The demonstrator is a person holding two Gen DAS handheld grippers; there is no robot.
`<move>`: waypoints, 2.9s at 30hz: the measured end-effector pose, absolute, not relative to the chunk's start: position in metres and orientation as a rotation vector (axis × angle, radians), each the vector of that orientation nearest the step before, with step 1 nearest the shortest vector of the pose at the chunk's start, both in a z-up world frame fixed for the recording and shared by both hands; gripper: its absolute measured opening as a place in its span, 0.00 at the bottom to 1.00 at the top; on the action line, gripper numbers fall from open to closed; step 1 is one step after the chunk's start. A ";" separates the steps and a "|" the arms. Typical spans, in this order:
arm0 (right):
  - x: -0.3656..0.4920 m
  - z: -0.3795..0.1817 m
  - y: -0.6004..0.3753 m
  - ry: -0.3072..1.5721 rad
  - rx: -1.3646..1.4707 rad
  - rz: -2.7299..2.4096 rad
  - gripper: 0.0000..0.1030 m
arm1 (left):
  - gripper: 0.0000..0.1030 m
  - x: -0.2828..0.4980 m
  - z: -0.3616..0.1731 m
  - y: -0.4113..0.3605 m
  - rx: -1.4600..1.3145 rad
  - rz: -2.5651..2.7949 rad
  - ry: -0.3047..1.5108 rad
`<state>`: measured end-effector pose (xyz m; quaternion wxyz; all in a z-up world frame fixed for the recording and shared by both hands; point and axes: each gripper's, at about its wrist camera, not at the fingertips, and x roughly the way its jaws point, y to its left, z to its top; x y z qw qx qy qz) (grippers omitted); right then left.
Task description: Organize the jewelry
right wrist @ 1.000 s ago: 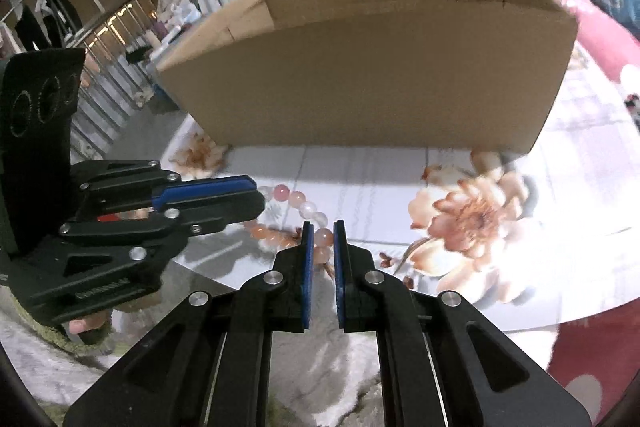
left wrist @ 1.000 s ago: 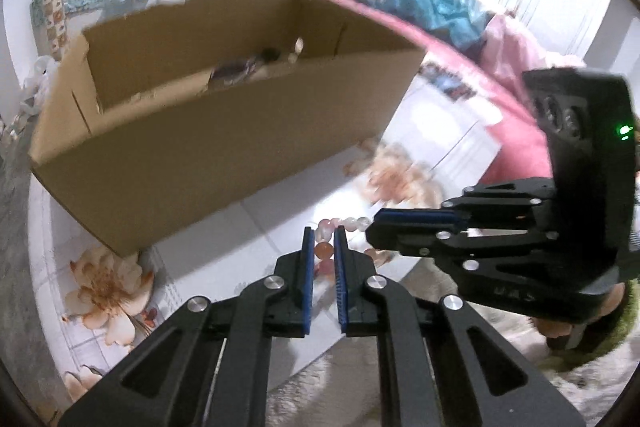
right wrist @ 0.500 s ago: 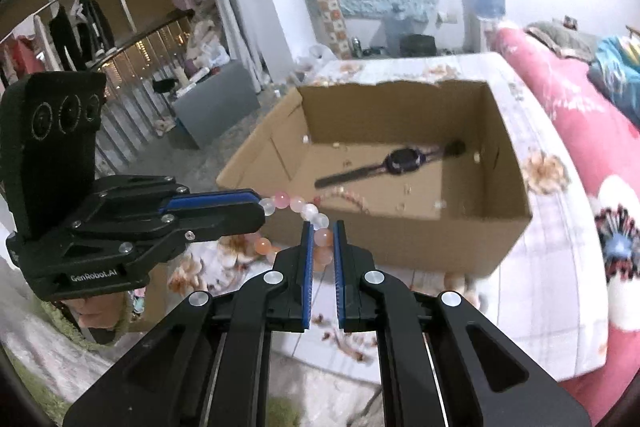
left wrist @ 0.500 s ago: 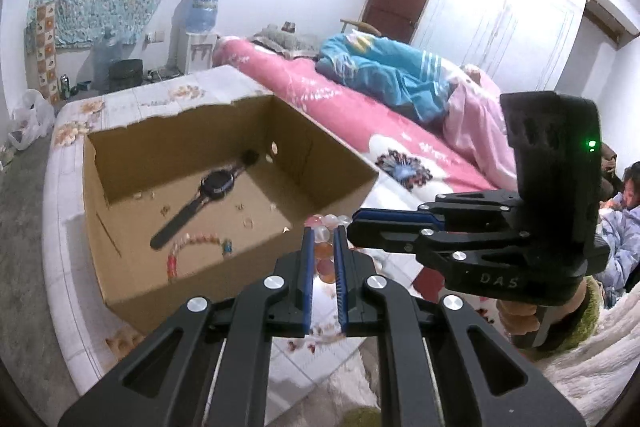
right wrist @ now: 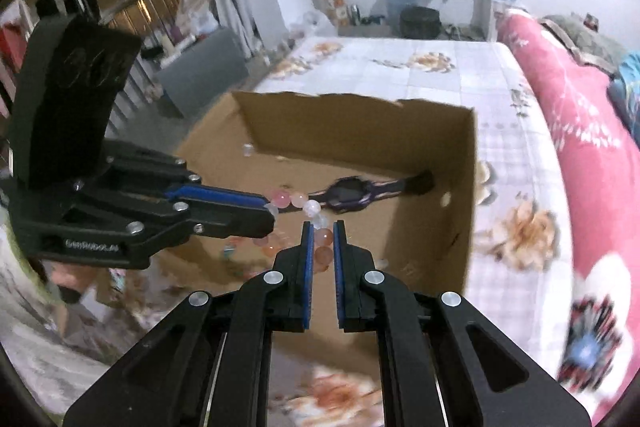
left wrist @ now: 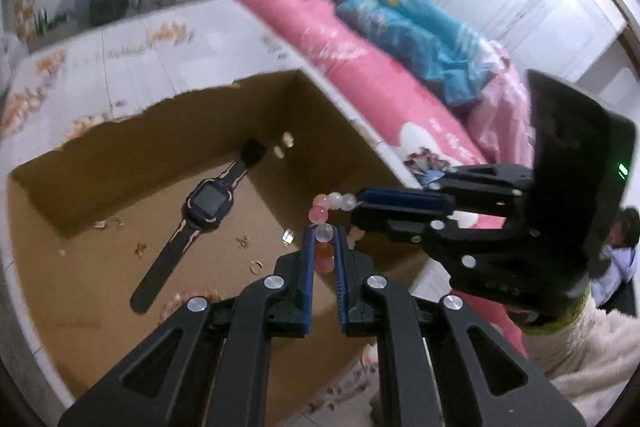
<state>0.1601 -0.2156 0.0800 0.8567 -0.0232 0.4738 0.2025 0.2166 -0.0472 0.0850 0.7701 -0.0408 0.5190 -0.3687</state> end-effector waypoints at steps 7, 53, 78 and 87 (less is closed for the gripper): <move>0.200 0.058 -0.221 1.018 -0.160 0.354 0.30 | 0.41 0.267 0.045 -0.067 -0.067 -0.690 1.258; 0.092 0.034 -0.304 1.138 0.373 0.205 0.38 | 0.83 0.091 0.036 0.080 -0.419 -0.415 1.028; -0.022 0.084 -0.295 0.817 0.180 0.018 0.79 | 0.95 -0.014 0.093 0.063 -0.178 -0.293 0.679; -0.043 0.058 -0.241 0.879 0.092 0.053 0.92 | 0.95 -0.029 0.075 0.030 -0.139 -0.172 0.737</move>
